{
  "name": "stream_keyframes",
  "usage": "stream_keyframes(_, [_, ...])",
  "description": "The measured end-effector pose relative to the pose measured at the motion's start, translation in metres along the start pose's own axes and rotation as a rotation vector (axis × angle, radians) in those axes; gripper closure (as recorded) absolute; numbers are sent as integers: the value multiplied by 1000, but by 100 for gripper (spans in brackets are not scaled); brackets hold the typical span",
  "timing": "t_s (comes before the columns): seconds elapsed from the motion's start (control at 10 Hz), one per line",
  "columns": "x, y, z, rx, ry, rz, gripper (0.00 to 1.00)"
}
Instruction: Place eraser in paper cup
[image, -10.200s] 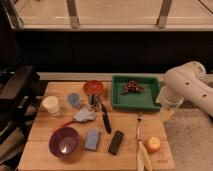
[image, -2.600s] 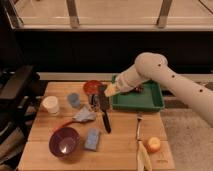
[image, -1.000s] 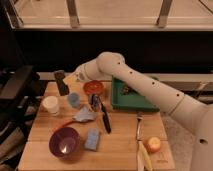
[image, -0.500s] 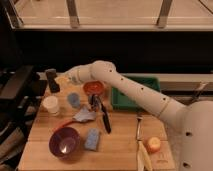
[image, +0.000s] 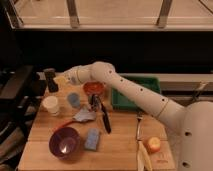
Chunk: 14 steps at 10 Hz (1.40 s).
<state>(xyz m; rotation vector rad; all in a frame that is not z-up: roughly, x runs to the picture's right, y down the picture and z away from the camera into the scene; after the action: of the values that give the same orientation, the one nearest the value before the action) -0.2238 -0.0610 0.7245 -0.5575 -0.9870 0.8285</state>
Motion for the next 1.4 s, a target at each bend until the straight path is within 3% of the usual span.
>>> stream_keyframes(0.1, [2, 1, 1, 1, -1, -4, 100])
stream_keyframes(0.2, [16, 16, 29, -1, -4, -29, 100])
stream_keyframes(0.3, [22, 22, 40, -3, -8, -33, 100])
stream_keyframes(0.7, [39, 24, 58, 7, -3, -27, 95])
stream_keyframes(1.4, [63, 14, 76, 63, -36, 12, 26])
